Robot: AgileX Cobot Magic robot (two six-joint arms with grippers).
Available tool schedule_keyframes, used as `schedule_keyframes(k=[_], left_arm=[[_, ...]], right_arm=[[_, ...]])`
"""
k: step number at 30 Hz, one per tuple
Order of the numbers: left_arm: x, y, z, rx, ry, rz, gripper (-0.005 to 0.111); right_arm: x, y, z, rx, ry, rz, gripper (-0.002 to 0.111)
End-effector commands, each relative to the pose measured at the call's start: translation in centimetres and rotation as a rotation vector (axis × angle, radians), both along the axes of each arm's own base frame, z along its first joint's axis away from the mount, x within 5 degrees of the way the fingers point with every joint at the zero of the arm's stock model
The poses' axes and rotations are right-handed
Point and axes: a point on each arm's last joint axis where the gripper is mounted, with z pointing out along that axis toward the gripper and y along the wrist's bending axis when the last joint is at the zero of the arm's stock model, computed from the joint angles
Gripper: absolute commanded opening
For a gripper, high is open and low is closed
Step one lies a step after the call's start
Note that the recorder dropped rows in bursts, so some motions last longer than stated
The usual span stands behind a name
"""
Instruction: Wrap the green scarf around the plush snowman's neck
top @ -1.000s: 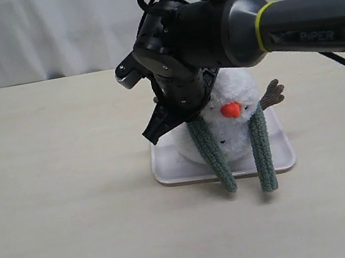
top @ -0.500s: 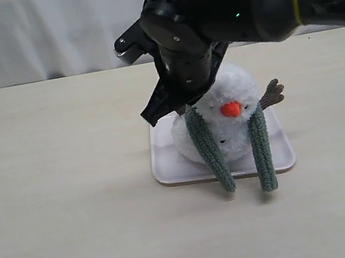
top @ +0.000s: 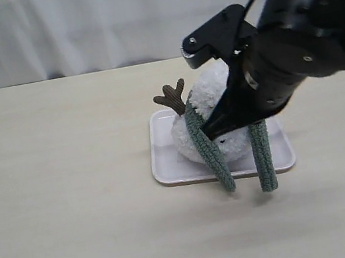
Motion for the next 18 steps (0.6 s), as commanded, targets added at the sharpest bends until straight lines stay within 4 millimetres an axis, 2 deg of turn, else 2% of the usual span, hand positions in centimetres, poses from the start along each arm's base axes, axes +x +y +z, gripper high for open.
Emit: schedule_keyframes(k=[1,4,7,11,16,18], left_arm=[[0.0,0.0,0.0,-0.006,-0.007,-0.006,0.0],[0.0,0.0,0.0,-0.006,-0.007,-0.006,0.0],[0.0,0.0,0.0,-0.006,-0.007,-0.006,0.0],[0.0,0.0,0.0,-0.006,-0.007,-0.006,0.0],[0.0,0.0,0.0,-0.006,-0.007,-0.006,0.0],[0.0,0.0,0.0,-0.006,-0.007,-0.006,0.0]], right_arm=[[-1.7,-2.0,-1.7,0.008,0.01,-0.026,0.004],[-2.8,-2.8,-3.0,-0.002,0.037,-0.022,0.004],[-3.6,-3.4,-3.3,0.018,0.034,-0.024,0.004],[-4.3,-3.3,-3.7,0.131,-0.014,-0.018,0.004],[-5.3,-2.8,-5.9,0.278,-0.041,0.063,0.004],[-5.8,-2.8,-6.7,0.298,-0.036,0.085,0.008]])
